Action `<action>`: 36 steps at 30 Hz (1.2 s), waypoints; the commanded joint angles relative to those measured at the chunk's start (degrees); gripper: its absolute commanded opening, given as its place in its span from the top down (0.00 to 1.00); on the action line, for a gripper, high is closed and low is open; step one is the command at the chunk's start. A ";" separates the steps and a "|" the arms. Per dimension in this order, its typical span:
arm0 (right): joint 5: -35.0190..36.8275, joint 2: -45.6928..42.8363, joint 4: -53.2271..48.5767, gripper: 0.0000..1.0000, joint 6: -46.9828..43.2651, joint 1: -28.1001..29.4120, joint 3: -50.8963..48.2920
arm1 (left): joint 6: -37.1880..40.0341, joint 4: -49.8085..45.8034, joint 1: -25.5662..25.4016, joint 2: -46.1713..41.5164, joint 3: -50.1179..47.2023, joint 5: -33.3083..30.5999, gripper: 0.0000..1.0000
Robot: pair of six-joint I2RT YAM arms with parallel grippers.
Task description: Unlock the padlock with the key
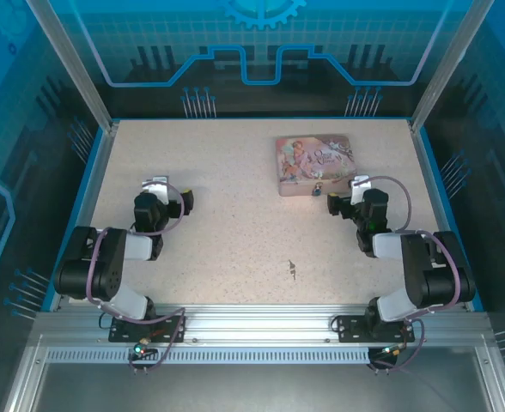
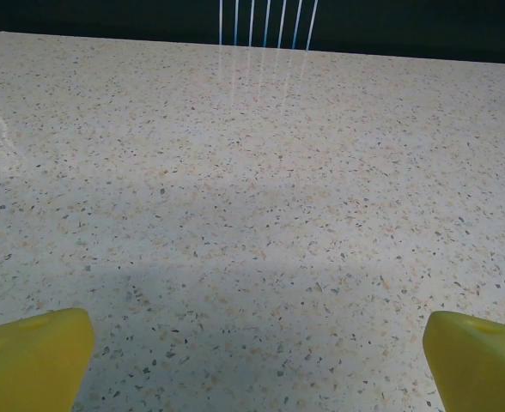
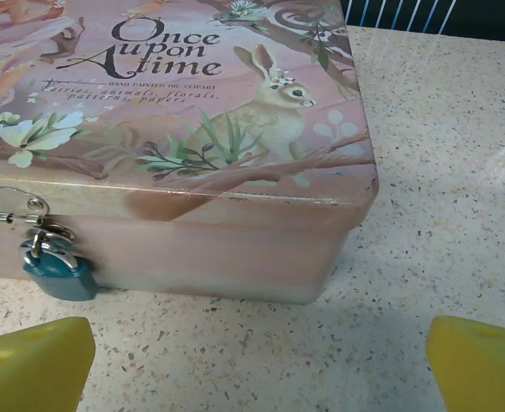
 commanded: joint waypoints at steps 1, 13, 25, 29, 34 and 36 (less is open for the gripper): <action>0.57 0.32 2.25 0.00 0.17 0.69 0.58 | -0.56 -0.06 0.35 -0.09 0.55 0.33 0.01; 0.62 0.33 2.25 0.00 0.21 0.63 0.62 | -0.21 -0.56 0.34 -0.07 0.94 1.60 0.01; 4.47 -8.71 -9.85 0.00 6.66 -2.38 2.03 | -2.43 4.02 0.37 -3.22 -2.73 -4.91 0.01; 2.99 -15.96 -30.31 0.00 12.97 -6.55 7.70 | -3.02 -6.26 0.40 -10.05 -0.49 -6.92 0.01; -0.33 -22.72 -38.80 0.00 14.12 -7.53 8.18 | -11.75 -25.46 0.52 -19.81 6.46 -9.51 0.01; -2.40 -25.19 -40.28 0.00 15.35 -8.53 8.30 | -16.77 -34.08 0.70 -21.30 11.31 -6.53 0.01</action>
